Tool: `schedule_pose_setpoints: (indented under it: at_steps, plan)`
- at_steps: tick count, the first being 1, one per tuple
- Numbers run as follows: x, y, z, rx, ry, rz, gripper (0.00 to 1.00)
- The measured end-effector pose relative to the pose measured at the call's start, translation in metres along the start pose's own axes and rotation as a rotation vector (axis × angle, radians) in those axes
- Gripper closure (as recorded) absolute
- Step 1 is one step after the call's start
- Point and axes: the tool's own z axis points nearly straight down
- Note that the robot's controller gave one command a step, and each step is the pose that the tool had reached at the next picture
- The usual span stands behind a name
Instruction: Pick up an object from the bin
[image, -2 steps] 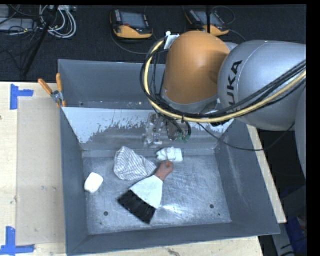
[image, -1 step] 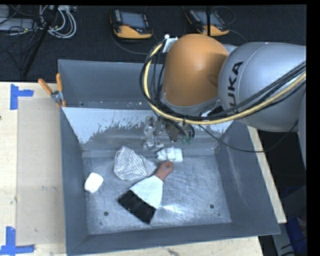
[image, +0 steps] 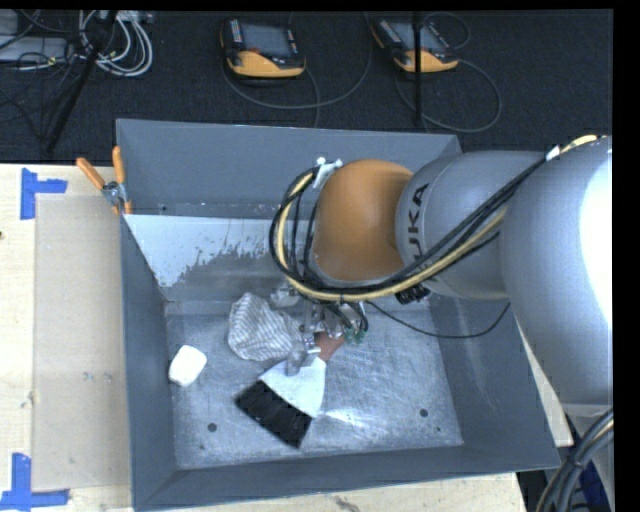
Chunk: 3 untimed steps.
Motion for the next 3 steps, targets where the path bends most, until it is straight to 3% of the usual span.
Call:
schedule_pose_setpoints:
  at_steps: [1,2,3]
  plan:
    - [0.0,-0.003,0.016,-0.002,0.0,0.028,1.0]
    - [0.0,-0.003,0.016,-0.002,0.0,0.028,1.0]
    - [-0.007,-0.001,-0.138,0.001,0.0,-0.033,1.0]
